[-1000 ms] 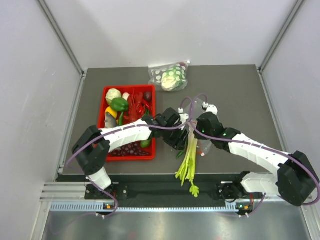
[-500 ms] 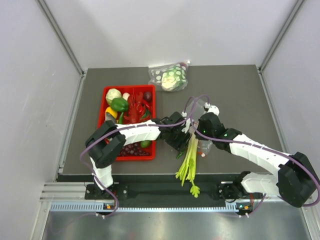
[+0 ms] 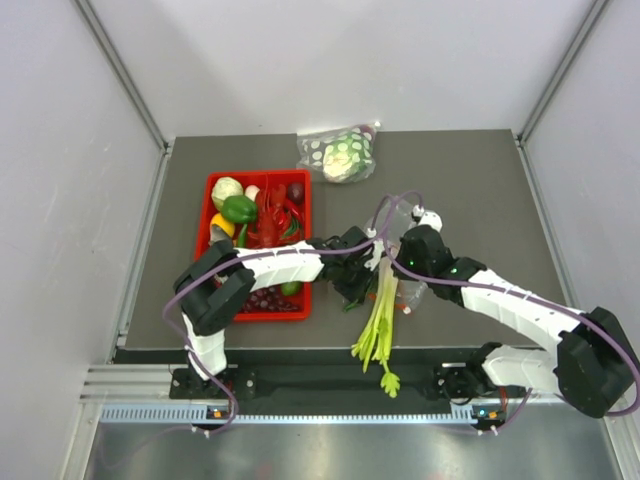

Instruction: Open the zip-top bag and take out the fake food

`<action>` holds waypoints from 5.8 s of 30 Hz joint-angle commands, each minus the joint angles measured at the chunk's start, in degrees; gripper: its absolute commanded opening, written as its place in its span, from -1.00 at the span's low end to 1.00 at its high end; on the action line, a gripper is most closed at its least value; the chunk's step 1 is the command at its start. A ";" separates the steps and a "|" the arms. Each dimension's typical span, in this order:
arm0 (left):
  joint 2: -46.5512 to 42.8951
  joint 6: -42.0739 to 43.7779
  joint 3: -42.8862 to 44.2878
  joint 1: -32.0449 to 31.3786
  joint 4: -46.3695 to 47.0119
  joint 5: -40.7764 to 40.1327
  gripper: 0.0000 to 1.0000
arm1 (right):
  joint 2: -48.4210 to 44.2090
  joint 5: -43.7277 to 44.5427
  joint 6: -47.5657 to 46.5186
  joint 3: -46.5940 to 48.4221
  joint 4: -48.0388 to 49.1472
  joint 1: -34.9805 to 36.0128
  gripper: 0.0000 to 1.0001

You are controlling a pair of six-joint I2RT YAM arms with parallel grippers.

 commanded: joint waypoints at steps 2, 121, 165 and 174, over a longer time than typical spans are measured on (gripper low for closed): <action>-7.06 2.42 0.87 -0.56 -6.69 3.77 -1.00 | -2.27 0.06 -0.71 1.04 2.40 -1.20 -1.00; 11.91 -4.87 14.93 -10.75 -3.18 -4.03 0.84 | 1.42 -7.77 -3.35 5.17 3.28 -8.41 -1.00; -18.56 4.54 7.12 -5.49 -23.74 12.58 -1.00 | 5.99 -6.89 -4.23 8.77 1.08 -19.21 -1.00; -27.10 7.08 8.60 16.83 -27.96 10.84 -1.00 | 6.52 -7.59 -6.77 11.41 -0.50 -23.78 -1.00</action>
